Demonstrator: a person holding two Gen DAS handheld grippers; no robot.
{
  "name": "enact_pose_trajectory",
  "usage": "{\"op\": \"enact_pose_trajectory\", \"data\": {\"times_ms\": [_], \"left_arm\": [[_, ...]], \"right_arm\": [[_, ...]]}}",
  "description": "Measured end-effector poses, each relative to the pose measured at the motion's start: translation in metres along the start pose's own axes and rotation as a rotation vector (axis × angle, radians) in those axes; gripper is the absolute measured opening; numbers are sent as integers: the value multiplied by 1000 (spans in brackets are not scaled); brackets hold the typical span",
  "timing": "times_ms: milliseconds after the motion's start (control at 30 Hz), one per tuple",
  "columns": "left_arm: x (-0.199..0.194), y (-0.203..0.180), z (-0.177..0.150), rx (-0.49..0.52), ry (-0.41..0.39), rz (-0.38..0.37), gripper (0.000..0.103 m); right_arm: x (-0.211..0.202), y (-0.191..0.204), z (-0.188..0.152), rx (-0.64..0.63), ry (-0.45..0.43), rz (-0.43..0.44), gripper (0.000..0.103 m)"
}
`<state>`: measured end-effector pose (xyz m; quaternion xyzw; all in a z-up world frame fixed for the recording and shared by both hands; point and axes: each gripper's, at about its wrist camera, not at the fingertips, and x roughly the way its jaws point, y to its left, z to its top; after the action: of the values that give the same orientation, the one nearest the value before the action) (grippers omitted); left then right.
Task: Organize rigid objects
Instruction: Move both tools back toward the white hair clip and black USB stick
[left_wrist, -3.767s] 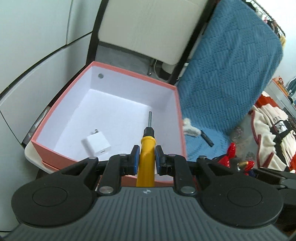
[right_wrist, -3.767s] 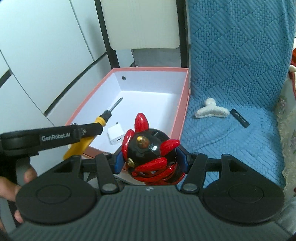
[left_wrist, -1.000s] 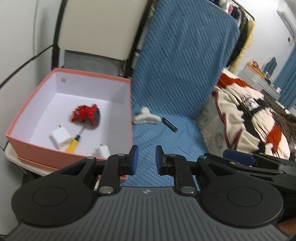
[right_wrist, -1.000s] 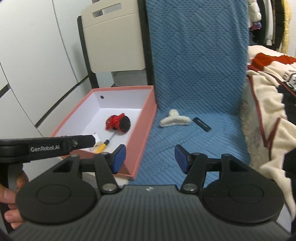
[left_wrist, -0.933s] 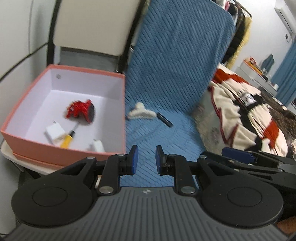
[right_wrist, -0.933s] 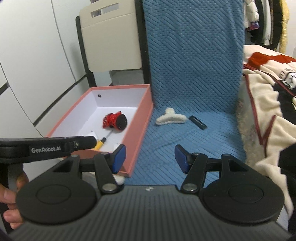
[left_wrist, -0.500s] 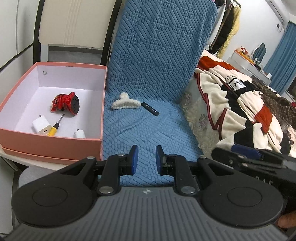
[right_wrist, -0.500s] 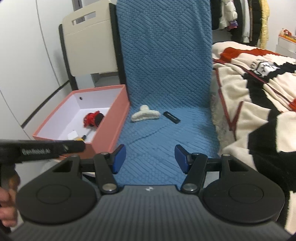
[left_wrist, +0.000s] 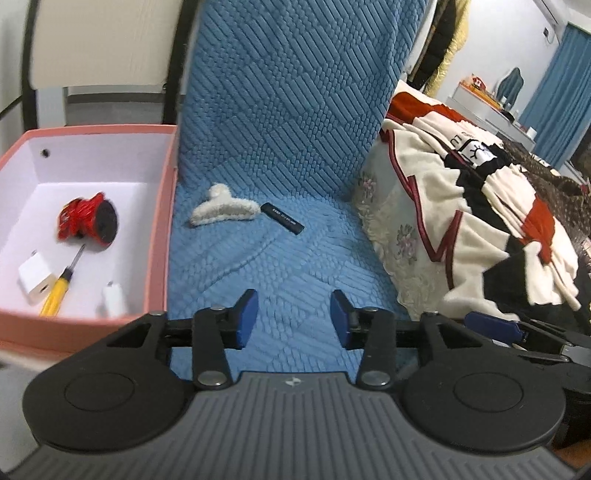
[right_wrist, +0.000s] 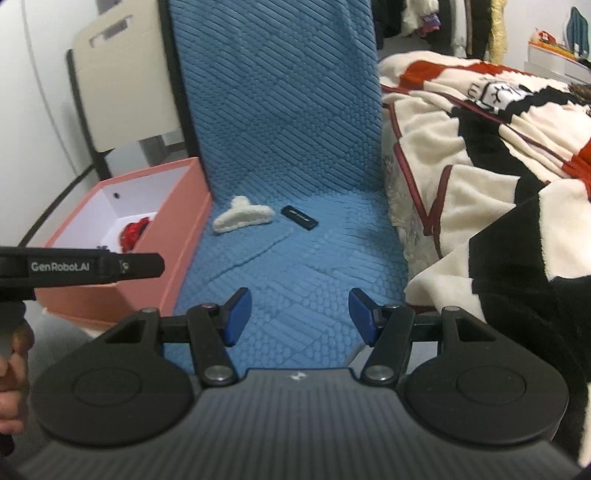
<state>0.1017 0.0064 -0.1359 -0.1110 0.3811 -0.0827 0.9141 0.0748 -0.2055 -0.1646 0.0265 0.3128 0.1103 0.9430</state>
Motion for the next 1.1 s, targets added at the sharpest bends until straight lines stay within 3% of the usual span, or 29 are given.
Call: {"op": "enact_pose_trajectory", "data": {"times_ms": [167, 467, 733, 800, 1100], "left_arm": [[49, 3, 19, 53, 0, -11, 51], [135, 20, 46, 41, 13, 5, 51], [183, 41, 76, 3, 10, 45, 59], [194, 45, 84, 17, 11, 58, 63], [230, 56, 102, 56, 35, 119, 63]], "right_arm": [[34, -5, 8, -2, 12, -10, 61], [87, -9, 33, 21, 15, -18, 62], [129, -17, 47, 102, 49, 18, 76], [138, -19, 51, 113, 53, 30, 86], [187, -19, 78, 69, 67, 50, 85]]}}
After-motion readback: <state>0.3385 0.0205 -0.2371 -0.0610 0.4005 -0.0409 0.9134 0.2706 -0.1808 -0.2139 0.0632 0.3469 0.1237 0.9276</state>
